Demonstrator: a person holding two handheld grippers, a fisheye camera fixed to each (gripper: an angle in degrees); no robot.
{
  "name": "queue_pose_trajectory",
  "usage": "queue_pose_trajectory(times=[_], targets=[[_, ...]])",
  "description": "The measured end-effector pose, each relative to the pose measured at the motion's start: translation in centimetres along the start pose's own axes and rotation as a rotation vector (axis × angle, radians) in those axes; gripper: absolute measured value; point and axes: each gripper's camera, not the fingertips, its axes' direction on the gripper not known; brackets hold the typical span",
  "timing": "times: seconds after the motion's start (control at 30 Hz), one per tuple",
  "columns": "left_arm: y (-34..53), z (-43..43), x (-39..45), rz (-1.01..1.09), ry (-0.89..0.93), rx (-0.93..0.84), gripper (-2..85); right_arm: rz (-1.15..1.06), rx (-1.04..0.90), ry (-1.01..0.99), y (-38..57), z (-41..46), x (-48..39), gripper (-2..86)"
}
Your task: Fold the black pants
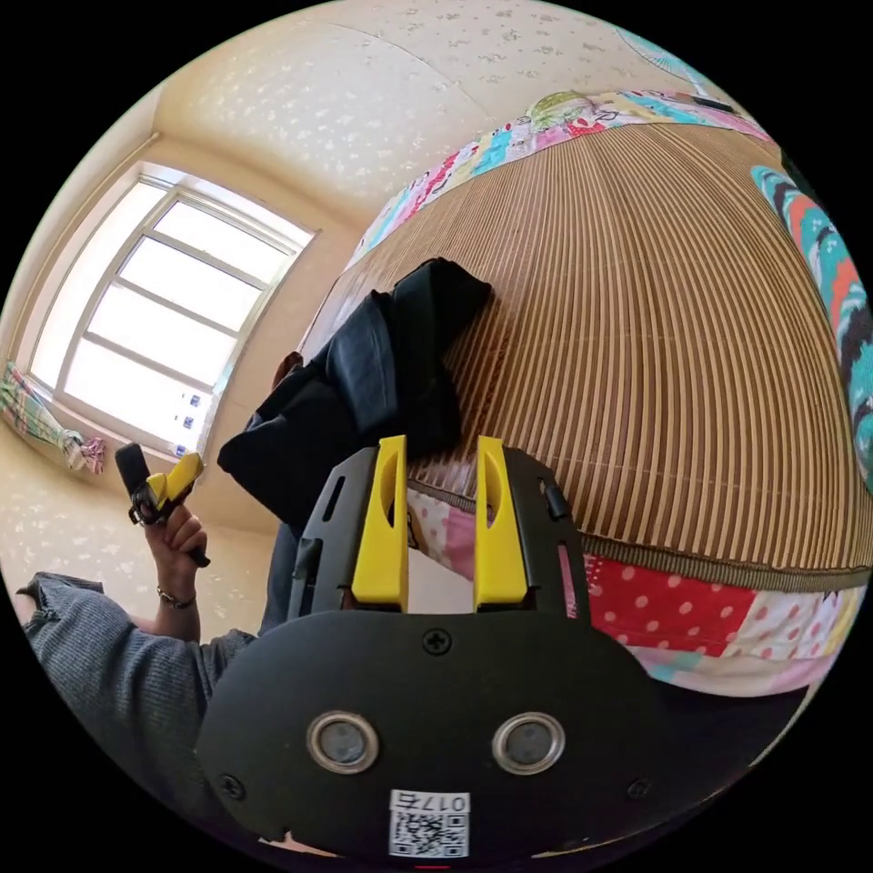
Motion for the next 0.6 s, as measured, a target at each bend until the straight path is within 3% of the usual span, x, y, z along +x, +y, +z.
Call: queue_pose_trajectory(times=[0.13,0.3,0.5,0.6], targets=[[0.5,2.7,0.1,0.002,0.033,-0.006,11.0,0.034,-0.015,-0.043,-1.2,1.9,0.1,7.0],[-0.4,3.0,2.0,0.071,-0.060,0.034,11.0,0.001,0.099,-0.359,-3.6,-2.8,-4.9,2.1],[-2.3,5.2,3.8,0.119,-0.154,0.134,11.1,-0.247,0.046,-0.406,-6.1,-5.0,-15.5,1.1],[-3.7,7.6,4.4,0.139,-0.319,0.166,11.3,-0.312,0.030,-0.375,-6.4,-4.8,-19.0,1.0]])
